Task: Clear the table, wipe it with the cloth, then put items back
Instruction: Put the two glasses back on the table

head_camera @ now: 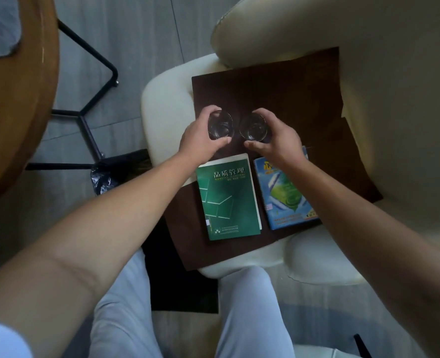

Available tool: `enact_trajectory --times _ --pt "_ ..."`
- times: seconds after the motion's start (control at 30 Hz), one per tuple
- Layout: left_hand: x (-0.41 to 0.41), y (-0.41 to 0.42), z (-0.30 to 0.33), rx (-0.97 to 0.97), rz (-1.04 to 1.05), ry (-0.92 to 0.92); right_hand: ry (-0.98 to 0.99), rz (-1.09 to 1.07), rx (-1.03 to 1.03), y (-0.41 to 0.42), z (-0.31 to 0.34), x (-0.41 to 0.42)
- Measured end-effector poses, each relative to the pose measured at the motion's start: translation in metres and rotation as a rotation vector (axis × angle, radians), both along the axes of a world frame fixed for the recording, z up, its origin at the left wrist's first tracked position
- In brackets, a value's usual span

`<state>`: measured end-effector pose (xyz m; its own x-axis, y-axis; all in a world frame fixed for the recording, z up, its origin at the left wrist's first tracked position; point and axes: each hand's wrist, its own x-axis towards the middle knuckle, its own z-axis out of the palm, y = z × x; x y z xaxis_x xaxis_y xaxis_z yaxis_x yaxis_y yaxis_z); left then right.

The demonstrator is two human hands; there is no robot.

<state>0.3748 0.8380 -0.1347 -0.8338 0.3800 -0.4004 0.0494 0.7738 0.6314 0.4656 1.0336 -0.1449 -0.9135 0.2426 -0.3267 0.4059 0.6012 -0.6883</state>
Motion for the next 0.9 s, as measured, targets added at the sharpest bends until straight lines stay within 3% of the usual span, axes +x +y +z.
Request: enact_trajectory --times 0.33,0.73,0.9 --pt "-0.001 -0.081 0.041 0.226 0.442 -0.093 0.068 0.049 -0.153 -0.04 0.054 -0.017" --pt "0.003 -0.258 0.146 0.433 0.581 -0.094 0.124 0.112 -0.365 -0.191 0.149 -0.054" --pt "-0.012 -0.331 0.178 0.435 0.565 -0.083 0.134 0.07 -0.423 -0.254 0.183 -0.067"
